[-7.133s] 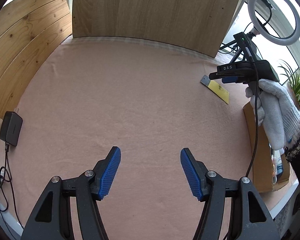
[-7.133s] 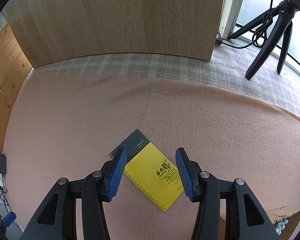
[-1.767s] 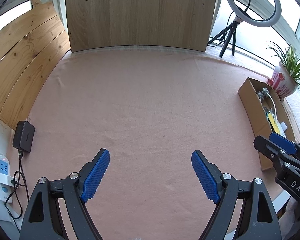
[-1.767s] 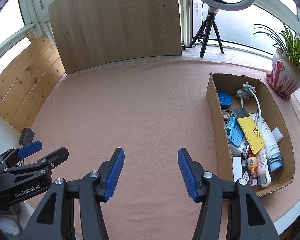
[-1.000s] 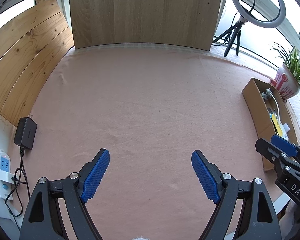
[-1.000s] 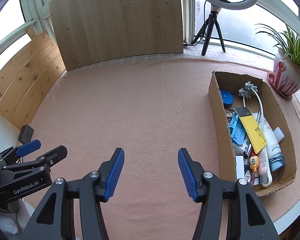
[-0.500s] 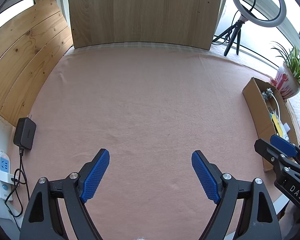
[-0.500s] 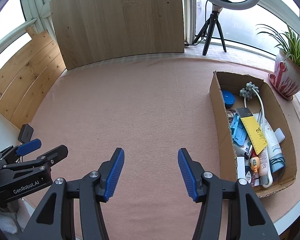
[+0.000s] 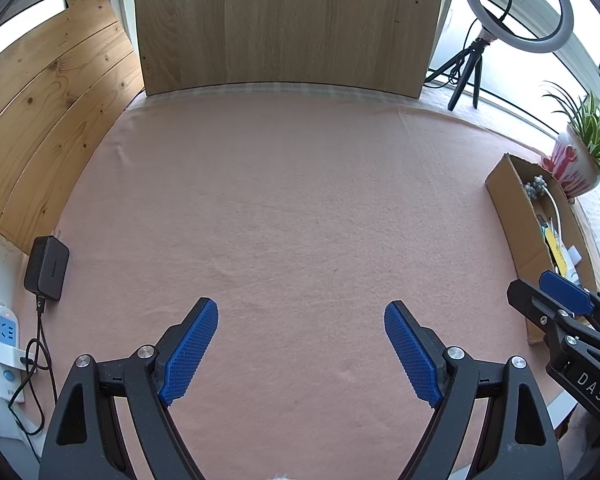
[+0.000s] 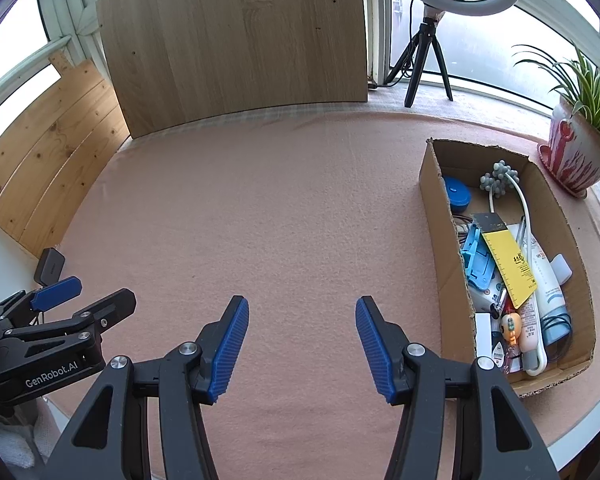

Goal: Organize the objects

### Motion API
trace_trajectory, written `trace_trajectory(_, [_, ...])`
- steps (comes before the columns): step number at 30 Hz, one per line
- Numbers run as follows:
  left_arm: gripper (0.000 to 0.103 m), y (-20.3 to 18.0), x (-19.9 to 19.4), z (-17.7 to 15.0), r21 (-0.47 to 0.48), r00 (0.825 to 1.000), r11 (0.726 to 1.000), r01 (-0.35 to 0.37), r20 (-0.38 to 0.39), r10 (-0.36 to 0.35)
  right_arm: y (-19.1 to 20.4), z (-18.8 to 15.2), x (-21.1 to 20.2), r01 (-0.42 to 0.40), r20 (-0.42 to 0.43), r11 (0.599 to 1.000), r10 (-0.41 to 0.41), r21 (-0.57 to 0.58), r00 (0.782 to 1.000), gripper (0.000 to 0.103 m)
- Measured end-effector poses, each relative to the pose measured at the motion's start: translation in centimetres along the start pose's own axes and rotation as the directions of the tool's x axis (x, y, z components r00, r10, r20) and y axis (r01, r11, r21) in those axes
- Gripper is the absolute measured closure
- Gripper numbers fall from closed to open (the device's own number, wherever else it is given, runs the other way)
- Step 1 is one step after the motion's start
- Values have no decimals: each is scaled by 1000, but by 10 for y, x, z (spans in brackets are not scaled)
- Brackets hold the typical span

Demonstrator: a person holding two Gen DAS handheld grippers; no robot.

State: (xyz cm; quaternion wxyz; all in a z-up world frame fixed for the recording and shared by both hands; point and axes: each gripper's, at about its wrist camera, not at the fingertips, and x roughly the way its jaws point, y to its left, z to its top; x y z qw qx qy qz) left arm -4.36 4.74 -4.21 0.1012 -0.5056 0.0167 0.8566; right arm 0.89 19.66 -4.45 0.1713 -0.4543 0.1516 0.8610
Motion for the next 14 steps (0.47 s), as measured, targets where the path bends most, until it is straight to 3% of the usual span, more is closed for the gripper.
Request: trace_trajectory(14, [14, -1, 9, 1, 5, 1000, 1000, 2, -9, -2, -4, -1, 7, -5, -12, 1000, 5, 0, 1000, 51])
